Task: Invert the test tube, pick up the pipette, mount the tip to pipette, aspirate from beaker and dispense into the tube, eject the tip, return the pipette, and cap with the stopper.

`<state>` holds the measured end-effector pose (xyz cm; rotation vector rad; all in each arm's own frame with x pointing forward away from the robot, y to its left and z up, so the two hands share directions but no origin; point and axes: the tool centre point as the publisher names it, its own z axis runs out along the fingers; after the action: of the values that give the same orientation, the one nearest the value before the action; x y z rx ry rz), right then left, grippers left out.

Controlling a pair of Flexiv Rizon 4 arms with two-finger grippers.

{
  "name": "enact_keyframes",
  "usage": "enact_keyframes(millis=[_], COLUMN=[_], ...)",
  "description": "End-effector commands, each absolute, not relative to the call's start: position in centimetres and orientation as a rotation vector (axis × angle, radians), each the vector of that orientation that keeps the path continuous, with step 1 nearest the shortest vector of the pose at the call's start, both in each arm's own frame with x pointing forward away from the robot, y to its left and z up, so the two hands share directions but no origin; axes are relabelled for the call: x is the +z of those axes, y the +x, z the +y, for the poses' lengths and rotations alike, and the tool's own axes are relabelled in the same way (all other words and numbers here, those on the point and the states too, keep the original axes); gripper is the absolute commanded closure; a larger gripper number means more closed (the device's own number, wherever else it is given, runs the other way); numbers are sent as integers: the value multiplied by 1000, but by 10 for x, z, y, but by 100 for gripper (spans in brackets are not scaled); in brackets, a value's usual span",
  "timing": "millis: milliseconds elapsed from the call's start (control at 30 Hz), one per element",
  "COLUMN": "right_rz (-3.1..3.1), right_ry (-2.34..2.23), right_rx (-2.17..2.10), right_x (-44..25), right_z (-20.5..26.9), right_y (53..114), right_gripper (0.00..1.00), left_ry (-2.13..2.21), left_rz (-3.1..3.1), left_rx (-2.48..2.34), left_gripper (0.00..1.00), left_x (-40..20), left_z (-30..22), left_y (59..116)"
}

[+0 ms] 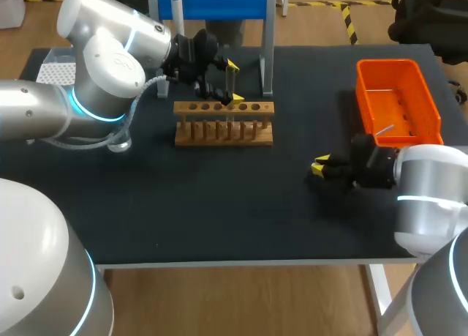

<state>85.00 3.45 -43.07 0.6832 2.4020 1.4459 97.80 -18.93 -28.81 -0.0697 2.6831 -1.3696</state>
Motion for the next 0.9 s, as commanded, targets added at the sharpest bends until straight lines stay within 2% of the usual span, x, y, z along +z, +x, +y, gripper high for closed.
enact_keyframes(millis=[33, 567, 900], right_rz=[2402, 2413, 2452], right_ry=[683, 563, 394], right_rx=[1446, 1545, 1631], right_x=[-429, -350, -282], right_z=[35, 32, 54], right_y=[852, 884, 903], right_gripper=[100, 100, 100], left_ry=[-67, -67, -67], left_rz=[2680, 2680, 2680], left_rx=[-1375, -1375, -1375], left_gripper=[0, 0, 0], left_x=[-289, -289, -289], left_z=[-189, -189, -189], left_y=[978, 978, 978])
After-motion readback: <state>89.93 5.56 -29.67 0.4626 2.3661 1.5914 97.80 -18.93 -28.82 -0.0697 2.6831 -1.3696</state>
